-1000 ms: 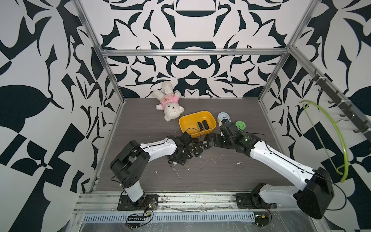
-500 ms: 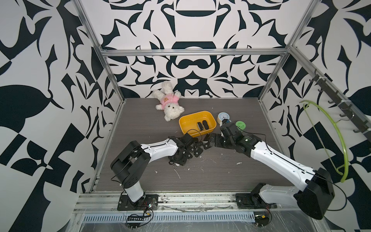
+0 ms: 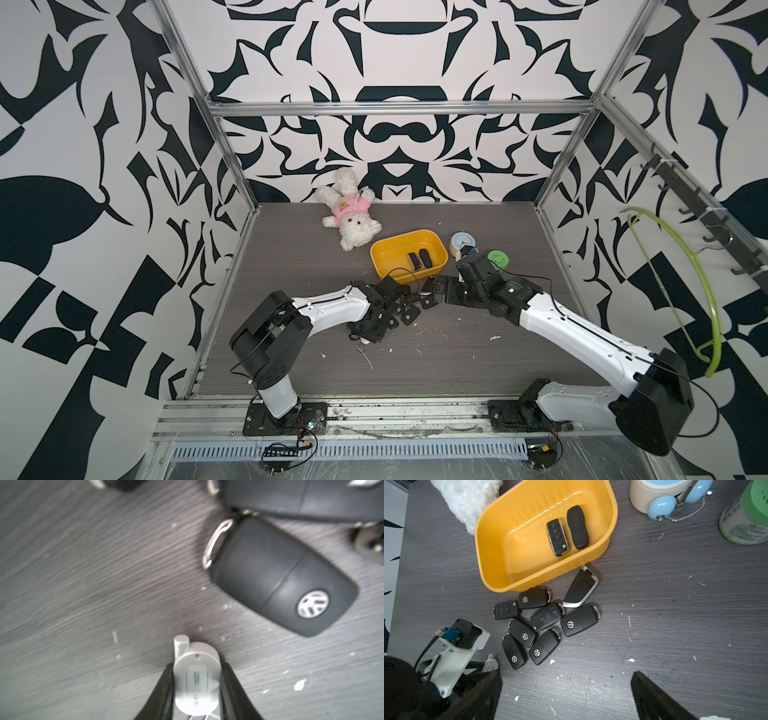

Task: Place the car key into the storage box
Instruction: Pick up the car key from the center of the board, then place the car key in the storage box.

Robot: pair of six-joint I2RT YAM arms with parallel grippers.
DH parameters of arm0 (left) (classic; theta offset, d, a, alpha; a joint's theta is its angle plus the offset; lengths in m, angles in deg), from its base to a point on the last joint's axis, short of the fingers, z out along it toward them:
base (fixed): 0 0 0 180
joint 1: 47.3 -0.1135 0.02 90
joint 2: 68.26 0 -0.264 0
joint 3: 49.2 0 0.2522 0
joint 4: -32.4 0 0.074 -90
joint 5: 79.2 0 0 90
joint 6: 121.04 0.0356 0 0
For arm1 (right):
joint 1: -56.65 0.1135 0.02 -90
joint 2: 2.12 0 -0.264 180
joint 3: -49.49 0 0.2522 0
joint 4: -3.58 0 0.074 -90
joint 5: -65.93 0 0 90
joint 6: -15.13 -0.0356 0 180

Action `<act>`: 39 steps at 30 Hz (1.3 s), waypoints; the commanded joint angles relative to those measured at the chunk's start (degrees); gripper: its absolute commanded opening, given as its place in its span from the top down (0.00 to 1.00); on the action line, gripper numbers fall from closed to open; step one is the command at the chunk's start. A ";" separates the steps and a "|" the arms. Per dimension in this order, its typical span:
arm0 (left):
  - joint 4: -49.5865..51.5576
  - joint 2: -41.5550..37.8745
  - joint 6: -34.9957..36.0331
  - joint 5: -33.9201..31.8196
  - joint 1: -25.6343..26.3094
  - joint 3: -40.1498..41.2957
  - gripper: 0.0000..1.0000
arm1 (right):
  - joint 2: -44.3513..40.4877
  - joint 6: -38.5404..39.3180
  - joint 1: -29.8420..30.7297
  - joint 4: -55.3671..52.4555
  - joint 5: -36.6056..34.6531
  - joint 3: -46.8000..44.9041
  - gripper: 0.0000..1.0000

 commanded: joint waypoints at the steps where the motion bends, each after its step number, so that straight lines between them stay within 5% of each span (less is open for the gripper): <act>1: 5.53 -3.74 0.77 -2.14 0.00 -3.46 0.95 | -0.62 0.68 0.28 -0.54 -1.55 -0.03 0.00; 14: 4.50 -3.95 -3.93 -6.65 -2.89 -19.82 1.00 | -0.85 0.94 0.32 -1.60 -3.55 0.67 0.00; 26: 0.41 13.58 -6.58 -13.93 -5.18 -42.26 1.00 | -0.54 0.78 0.27 -1.74 -3.72 0.60 0.00; 39: -5.16 23.66 -18.87 -9.92 -9.57 -44.32 1.00 | -2.85 -0.21 0.27 -1.97 -4.08 -1.67 0.00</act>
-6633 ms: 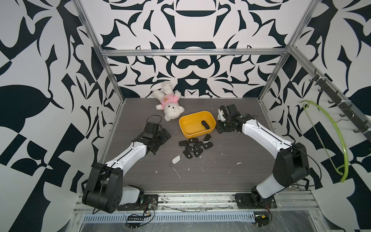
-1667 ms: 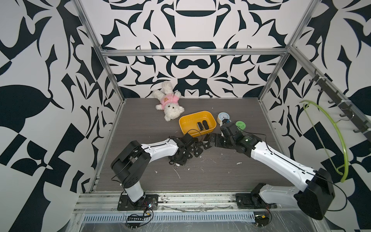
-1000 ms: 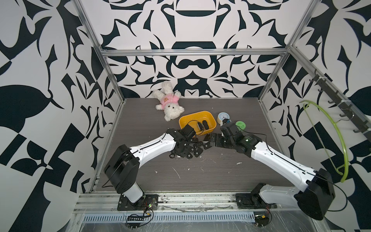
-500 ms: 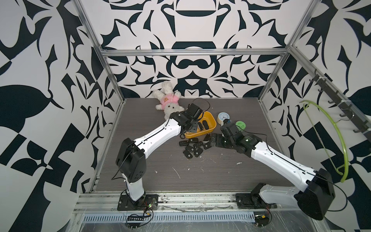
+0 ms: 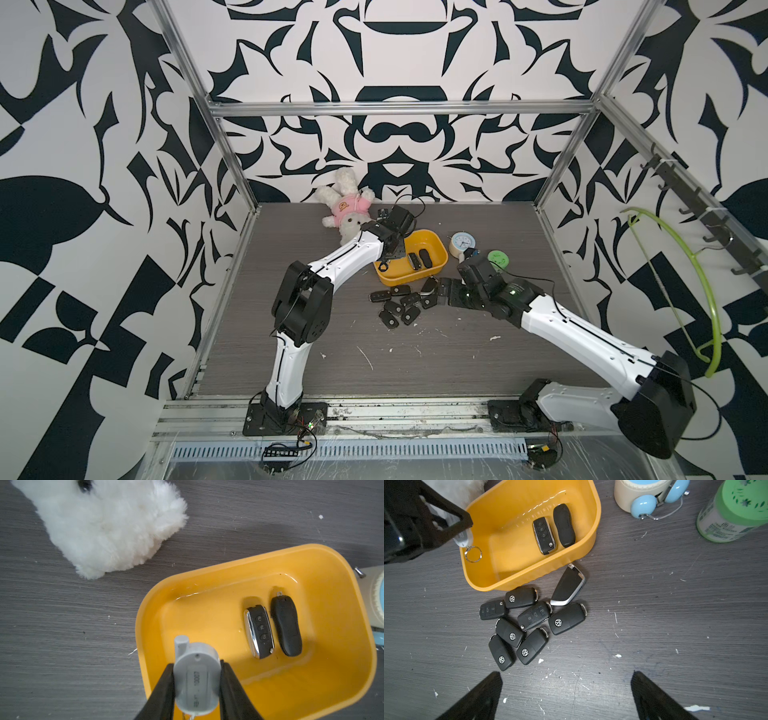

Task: Place the car key into the storage box
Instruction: Place the car key in the storage box.

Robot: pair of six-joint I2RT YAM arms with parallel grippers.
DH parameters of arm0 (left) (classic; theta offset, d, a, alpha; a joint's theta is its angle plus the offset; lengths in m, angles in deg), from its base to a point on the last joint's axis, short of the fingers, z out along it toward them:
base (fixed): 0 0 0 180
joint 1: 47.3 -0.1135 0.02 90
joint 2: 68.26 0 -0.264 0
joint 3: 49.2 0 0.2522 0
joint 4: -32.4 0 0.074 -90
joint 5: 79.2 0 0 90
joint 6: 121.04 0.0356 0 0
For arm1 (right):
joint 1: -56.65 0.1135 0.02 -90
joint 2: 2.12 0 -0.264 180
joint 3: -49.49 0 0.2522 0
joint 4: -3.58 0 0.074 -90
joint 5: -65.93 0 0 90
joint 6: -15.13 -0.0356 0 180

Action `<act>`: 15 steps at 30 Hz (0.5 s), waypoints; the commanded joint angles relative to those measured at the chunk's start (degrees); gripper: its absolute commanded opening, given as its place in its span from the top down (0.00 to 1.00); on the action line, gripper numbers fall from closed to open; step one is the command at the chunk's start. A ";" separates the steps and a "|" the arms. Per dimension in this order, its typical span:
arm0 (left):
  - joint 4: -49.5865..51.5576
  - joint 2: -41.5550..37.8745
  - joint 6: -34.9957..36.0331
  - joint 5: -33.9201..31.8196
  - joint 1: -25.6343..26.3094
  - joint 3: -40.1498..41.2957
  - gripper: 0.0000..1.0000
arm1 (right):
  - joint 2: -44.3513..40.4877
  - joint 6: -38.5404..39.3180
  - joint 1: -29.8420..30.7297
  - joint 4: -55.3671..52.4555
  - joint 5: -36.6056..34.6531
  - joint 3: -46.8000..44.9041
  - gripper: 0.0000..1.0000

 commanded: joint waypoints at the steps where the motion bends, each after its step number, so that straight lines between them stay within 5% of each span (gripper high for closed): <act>1: -0.63 3.06 -3.46 1.70 0.10 -1.92 1.00 | -1.62 -0.36 0.27 -0.11 -1.48 -0.34 0.00; 15: 1.20 8.76 -12.48 7.54 -2.18 -0.33 0.95 | -1.79 -0.73 0.34 0.00 -1.45 -1.01 0.00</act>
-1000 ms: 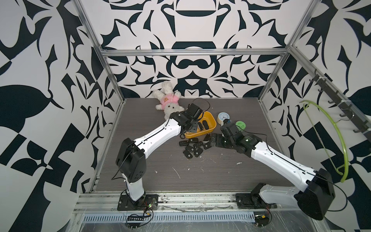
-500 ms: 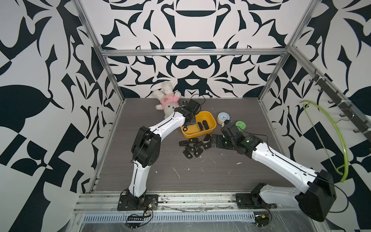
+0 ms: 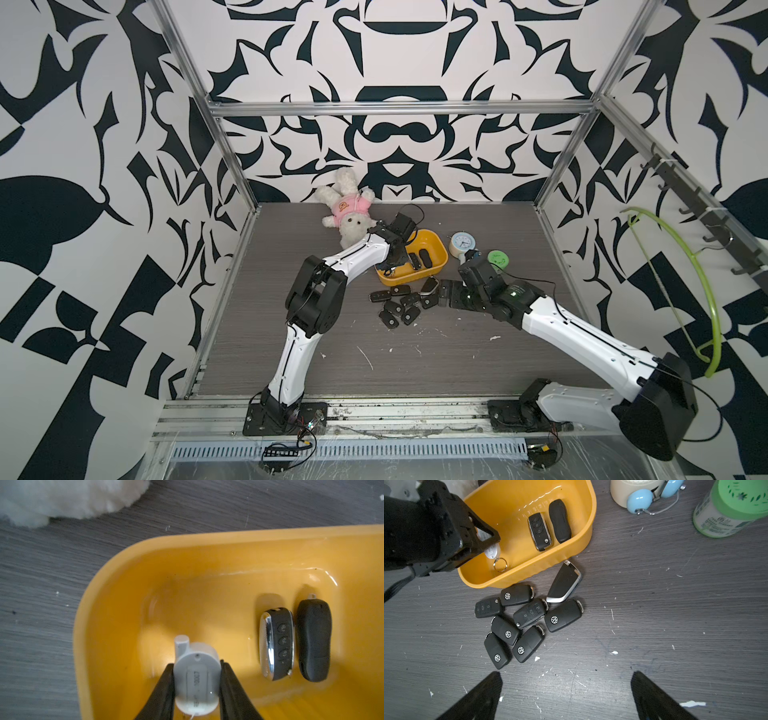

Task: Place the car key into the storage box
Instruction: Place the car key in the storage box.

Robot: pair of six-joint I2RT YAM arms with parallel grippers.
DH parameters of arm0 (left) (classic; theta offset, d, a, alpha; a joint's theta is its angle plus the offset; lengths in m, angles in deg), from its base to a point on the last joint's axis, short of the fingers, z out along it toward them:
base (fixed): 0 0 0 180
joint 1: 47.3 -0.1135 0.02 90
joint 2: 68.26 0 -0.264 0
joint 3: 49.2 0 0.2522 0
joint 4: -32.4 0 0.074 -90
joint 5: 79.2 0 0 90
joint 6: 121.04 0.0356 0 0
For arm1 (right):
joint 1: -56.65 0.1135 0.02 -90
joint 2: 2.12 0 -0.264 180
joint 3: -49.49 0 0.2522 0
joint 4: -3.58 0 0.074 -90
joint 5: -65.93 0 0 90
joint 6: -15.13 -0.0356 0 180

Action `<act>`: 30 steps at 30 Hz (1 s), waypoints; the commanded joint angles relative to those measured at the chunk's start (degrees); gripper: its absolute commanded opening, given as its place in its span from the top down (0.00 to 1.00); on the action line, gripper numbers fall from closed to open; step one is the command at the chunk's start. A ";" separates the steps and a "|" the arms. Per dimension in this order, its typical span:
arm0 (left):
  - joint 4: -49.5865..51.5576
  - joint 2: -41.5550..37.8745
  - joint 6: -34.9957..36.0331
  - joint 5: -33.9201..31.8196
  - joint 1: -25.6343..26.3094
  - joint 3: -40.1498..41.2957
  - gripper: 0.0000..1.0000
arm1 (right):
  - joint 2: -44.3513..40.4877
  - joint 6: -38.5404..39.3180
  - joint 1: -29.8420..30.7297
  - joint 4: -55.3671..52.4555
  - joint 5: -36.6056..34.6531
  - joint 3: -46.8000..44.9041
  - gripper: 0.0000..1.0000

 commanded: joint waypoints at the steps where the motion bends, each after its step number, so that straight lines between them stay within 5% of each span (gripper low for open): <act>1: 1.11 2.23 -2.91 2.76 -1.07 1.07 0.94 | -1.50 -0.53 0.27 0.32 -1.30 -0.28 0.00; 5: 1.29 2.29 -2.59 2.27 -1.09 0.85 0.81 | -1.81 -0.52 0.27 0.32 -1.50 -0.37 0.00; 8: 1.24 2.10 -1.92 2.02 -1.13 0.59 0.58 | -1.36 -0.42 0.27 0.30 -1.43 -0.38 0.00; 11: 1.33 1.71 -1.26 1.58 -1.13 0.56 0.56 | -0.97 -0.31 0.27 0.59 -1.06 -0.48 0.00; 14: 1.32 1.12 -0.60 1.11 -1.13 0.52 0.43 | -0.49 -0.31 0.27 0.74 -0.84 -0.42 0.00; 22: 0.52 -2.58 1.35 1.17 -1.07 -0.56 0.38 | 2.73 -2.31 0.27 2.04 -0.40 0.40 0.02; 30: -4.49 -13.74 2.03 4.19 -1.09 6.63 0.00 | 11.59 -3.83 0.28 4.28 0.32 2.86 0.07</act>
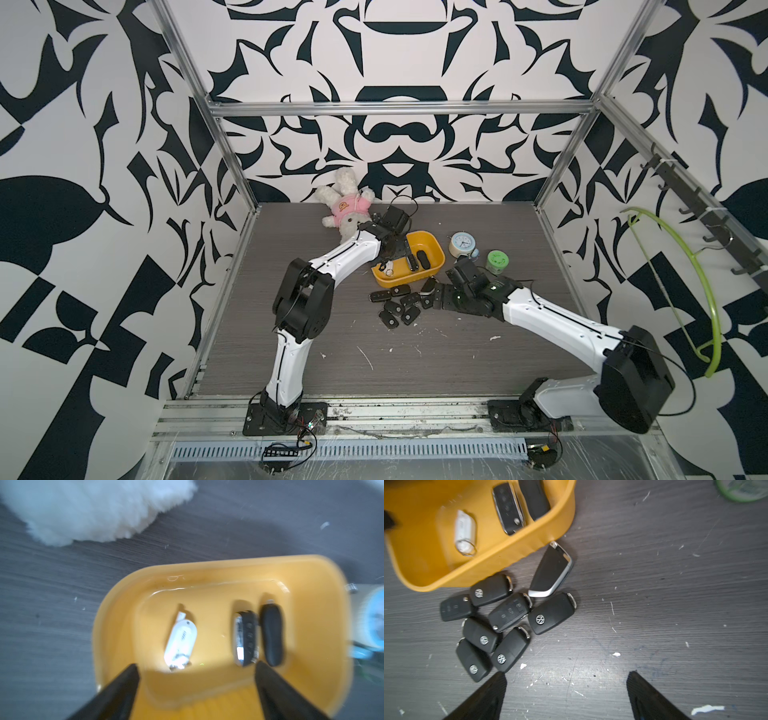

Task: Place the car key into the storage box
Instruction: Place the car key in the storage box, then pick up the car key from the center of the board.

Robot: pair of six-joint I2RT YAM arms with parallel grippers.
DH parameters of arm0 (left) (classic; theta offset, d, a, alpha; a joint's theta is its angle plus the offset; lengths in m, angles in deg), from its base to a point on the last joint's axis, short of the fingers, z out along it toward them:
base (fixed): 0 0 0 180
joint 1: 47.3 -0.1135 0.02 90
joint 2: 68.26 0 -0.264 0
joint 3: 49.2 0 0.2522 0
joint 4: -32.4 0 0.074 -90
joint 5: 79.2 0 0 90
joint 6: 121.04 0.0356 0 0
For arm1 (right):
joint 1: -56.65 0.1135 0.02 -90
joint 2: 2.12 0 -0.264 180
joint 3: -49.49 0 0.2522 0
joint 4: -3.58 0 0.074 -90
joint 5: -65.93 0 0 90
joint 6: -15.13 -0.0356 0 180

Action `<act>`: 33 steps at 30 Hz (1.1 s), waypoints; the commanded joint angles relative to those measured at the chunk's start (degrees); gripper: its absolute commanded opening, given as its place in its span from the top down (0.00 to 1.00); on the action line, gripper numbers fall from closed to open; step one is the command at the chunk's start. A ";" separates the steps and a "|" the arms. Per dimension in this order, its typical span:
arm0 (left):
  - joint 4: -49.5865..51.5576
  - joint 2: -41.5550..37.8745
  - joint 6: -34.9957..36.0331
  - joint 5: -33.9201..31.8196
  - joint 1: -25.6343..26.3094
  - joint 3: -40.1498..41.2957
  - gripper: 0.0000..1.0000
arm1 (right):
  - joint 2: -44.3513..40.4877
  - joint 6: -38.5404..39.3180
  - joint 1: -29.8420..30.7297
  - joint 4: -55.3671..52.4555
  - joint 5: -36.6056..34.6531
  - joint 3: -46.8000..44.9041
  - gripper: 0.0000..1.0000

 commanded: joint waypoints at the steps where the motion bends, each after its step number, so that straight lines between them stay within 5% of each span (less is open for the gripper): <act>1: -2.54 -7.10 0.94 2.03 0.01 4.48 0.00 | 2.51 -0.56 0.23 2.34 0.06 3.32 0.07; 14: -9.66 -33.28 0.40 2.52 0.00 32.20 0.00 | 14.58 22.77 -3.48 5.95 11.28 12.25 0.04; 24: -11.86 -47.45 -5.75 2.01 0.00 49.62 0.00 | 21.27 24.41 -6.76 9.93 19.12 13.77 0.03; 33: -11.52 -49.35 -5.99 -0.58 -0.03 51.30 0.00 | 26.14 25.85 -6.85 9.00 20.97 16.55 0.02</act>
